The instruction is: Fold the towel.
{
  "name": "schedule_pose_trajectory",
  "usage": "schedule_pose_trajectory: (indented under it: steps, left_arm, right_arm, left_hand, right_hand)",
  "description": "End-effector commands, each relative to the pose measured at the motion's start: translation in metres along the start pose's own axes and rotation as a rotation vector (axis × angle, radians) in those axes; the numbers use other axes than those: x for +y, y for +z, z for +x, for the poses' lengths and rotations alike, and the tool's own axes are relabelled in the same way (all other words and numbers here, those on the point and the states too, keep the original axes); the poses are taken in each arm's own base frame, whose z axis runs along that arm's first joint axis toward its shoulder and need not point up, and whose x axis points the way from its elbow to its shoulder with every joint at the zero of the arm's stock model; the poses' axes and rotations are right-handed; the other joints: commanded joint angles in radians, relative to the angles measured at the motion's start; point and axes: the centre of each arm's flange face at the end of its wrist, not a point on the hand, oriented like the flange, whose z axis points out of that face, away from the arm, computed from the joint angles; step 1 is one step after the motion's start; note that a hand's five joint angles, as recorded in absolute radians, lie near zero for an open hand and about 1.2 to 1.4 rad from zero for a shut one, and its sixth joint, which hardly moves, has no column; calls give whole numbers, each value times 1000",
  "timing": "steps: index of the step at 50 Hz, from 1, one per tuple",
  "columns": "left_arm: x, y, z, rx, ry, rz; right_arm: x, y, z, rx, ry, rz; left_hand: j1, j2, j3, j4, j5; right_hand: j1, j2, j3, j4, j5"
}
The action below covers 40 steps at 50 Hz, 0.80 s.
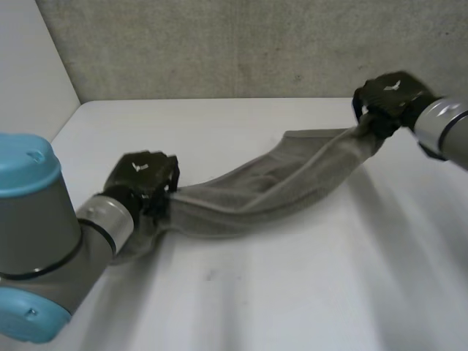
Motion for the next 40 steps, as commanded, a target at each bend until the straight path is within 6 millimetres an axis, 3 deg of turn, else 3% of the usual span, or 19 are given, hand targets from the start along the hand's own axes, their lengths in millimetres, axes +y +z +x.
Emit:
schedule_pose_trajectory:
  steps: [1, 4, 6, 10, 12, 14, 18, 25, 27, 30, 32, 33, 34, 35, 36, 37, 38, 39, 40]
  left_arm:
    - [-59, -10, -15, -41, -7, 185]
    - [-82, -20, -17, -46, -6, 241]
    - [-90, -25, -17, -44, -4, 250]
    - [-87, -31, -14, 8, -5, 177]
    - [-80, -31, -12, 36, -5, 134]
    - [-69, -28, -9, 66, -7, 75]
    - [-27, 0, -5, 114, -21, -112]
    - [2, 37, -5, 119, -26, -195]
    - [2, 48, -6, 116, -17, -189]
    - [-15, 72, -14, 91, 45, -111]
    - [-59, 91, -29, 35, 113, 48]
    - [-59, 91, -30, 34, 113, 49]
    - [-90, 94, -36, -1, 134, 162]
    - [-124, 94, -42, -35, 143, 289]
    - [-124, 94, -42, -36, 143, 291]
    - [-153, 91, -47, -65, 147, 407]
    - [-184, 84, -52, -90, 147, 528]
    - [-184, 84, -52, -90, 147, 529]
    - [-205, 76, -55, -107, 146, 612]
  right_arm:
    - [-84, -71, 32, 131, -76, 146]
    - [-98, -84, 33, 151, -92, 179]
    - [-116, -106, 31, 165, -111, 211]
    - [-113, -115, 25, 126, -92, 163]
    - [-104, -113, 21, 91, -75, 121]
    - [-74, -94, 13, 13, -36, 13]
    - [-46, -78, 3, -42, -51, -78]
    - [10, -41, -9, -118, -38, -210]
    - [15, -31, -7, -103, -35, -194]
    - [5, -10, 10, 5, -51, -69]
    - [-9, -2, 23, 80, -53, 17]
    - [-25, 3, 37, 150, -52, 115]
    - [-46, 6, 52, 225, -54, 233]
    - [-46, 6, 52, 225, -54, 234]
    - [-67, 4, 66, 290, -56, 352]
    - [-90, -3, 76, 340, -49, 472]
    - [-91, -3, 76, 340, -49, 473]
    - [-112, -14, 86, 386, -41, 578]
    - [-112, -14, 86, 386, -41, 579]
  left_hand:
    - [199, 199, 200, 198, 205]
    - [202, 202, 202, 201, 208]
    - [208, 208, 208, 206, 214]
    - [240, 240, 241, 239, 246]
    - [240, 240, 241, 239, 246]
    - [237, 237, 238, 236, 243]
    - [223, 222, 223, 221, 229]
    - [217, 216, 217, 215, 223]
    - [220, 219, 220, 218, 226]
    - [237, 237, 238, 236, 243]
    - [258, 257, 258, 256, 263]
    - [258, 257, 258, 256, 263]
    - [258, 257, 258, 256, 263]
    - [258, 257, 258, 256, 263]
    - [258, 257, 258, 256, 263]
    - [258, 257, 258, 256, 263]
    - [258, 257, 258, 256, 263]
    - [258, 257, 258, 256, 263]
    - [258, 257, 258, 256, 263]
  right_hand:
    - [14, 183, 185, 180, 193]
    - [14, 183, 185, 180, 193]
    - [14, 183, 185, 180, 193]
    - [14, 183, 185, 180, 193]
    - [14, 183, 185, 180, 193]
    - [14, 183, 185, 180, 193]
    - [14, 183, 185, 180, 193]
    - [14, 183, 185, 180, 193]
    - [14, 183, 185, 180, 193]
    - [14, 183, 185, 180, 193]
    - [14, 183, 185, 180, 193]
    - [14, 183, 185, 180, 193]
    - [14, 183, 185, 180, 193]
    - [14, 183, 185, 180, 193]
    - [14, 183, 185, 180, 193]
    - [14, 183, 185, 180, 193]
    - [14, 183, 185, 180, 193]
    - [14, 183, 185, 180, 193]
    - [14, 183, 185, 180, 193]
